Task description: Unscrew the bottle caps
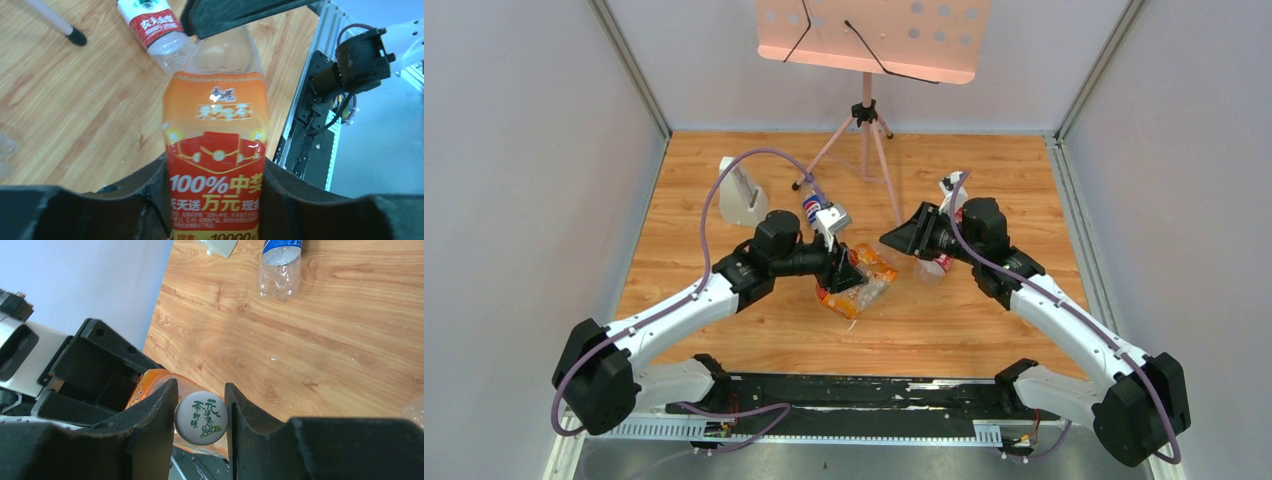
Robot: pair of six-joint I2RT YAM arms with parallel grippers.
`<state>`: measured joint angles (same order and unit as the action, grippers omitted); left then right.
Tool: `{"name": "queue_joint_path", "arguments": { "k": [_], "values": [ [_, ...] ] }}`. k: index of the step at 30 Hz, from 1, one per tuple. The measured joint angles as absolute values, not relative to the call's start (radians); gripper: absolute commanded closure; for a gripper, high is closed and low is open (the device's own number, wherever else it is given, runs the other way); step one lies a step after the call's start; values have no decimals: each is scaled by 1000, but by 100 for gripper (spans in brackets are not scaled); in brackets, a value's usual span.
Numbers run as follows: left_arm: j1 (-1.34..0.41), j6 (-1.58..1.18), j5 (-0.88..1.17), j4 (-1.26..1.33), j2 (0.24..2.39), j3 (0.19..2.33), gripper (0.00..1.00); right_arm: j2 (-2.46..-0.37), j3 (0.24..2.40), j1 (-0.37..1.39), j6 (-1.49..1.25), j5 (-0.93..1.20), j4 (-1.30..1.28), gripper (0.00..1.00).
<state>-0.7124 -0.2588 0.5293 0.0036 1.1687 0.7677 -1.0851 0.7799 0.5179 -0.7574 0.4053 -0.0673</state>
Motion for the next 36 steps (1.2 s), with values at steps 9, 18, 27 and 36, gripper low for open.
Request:
{"name": "queue_joint_path", "arguments": {
  "k": [9, 18, 27, 36],
  "values": [
    [-719, -232, 488, -39, 1169, 783, 100, -1083, 773, 498, -778, 459, -61, 31],
    [-727, -85, 329, -210, 1153, 809, 100, -1064, 770, 314, -807, 701, -69, 37],
    [-760, 154, 316, -275, 1098, 814, 99, -1172, 771, 300, -797, 925, -70, 43],
    [-793, 284, 322, -292, 1079, 807, 100, -1237, 771, 302, -787, 1031, -69, 53]
  ]
}}
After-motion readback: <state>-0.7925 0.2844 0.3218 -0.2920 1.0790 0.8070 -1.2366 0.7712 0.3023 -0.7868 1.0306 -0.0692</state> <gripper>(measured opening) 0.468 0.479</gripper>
